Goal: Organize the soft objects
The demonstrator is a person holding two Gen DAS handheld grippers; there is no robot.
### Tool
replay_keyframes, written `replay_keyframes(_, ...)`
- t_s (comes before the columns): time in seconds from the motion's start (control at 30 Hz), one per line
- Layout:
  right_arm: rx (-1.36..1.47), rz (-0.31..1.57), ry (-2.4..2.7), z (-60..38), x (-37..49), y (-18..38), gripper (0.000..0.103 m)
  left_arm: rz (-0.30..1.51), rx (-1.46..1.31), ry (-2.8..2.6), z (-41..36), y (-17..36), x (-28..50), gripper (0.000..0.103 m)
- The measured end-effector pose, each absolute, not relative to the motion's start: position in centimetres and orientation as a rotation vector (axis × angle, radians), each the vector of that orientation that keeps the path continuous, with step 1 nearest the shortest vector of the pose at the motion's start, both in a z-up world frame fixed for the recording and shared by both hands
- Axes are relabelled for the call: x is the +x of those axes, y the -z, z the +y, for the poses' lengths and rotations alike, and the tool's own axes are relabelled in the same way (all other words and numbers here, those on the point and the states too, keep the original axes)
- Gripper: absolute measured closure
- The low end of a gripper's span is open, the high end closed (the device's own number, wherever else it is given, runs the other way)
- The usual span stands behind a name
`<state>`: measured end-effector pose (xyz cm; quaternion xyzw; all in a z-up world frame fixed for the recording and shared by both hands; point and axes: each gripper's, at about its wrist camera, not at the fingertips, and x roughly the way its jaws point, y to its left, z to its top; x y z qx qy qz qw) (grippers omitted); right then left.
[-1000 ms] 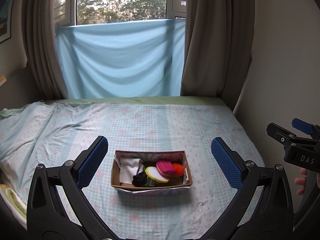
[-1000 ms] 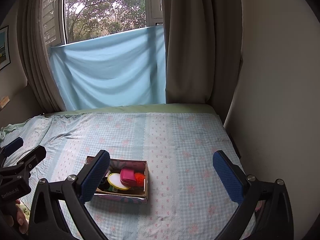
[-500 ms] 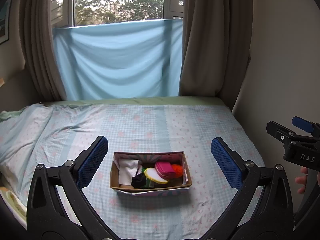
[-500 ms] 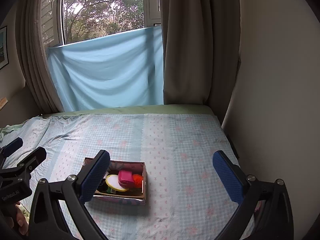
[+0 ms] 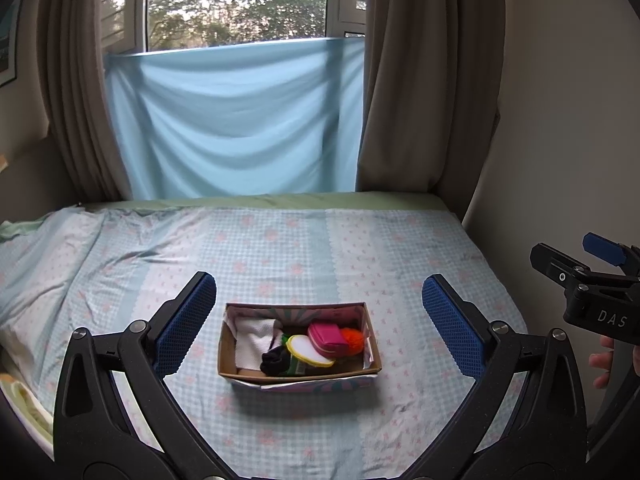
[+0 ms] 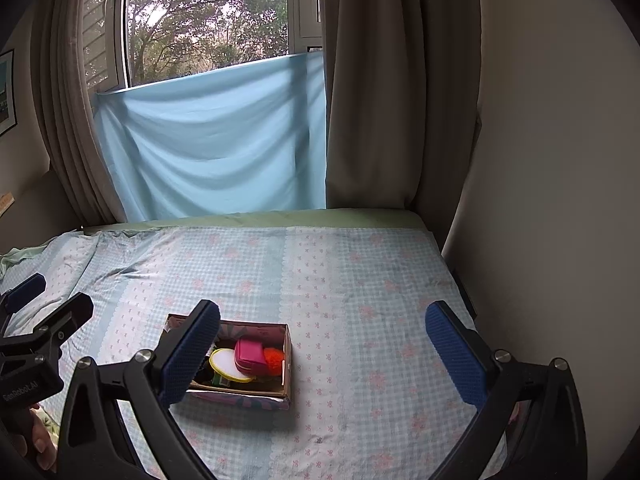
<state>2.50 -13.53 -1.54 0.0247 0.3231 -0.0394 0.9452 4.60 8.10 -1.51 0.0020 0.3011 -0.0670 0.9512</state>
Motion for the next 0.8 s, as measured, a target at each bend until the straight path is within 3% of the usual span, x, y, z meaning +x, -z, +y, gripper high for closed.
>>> replay_keyframes(0.8,0.046,0.657,0.078,-13.48,2.46,1.46,0.001,0.562,-0.008,0.134,8.31,0.72,3.86,0.000)
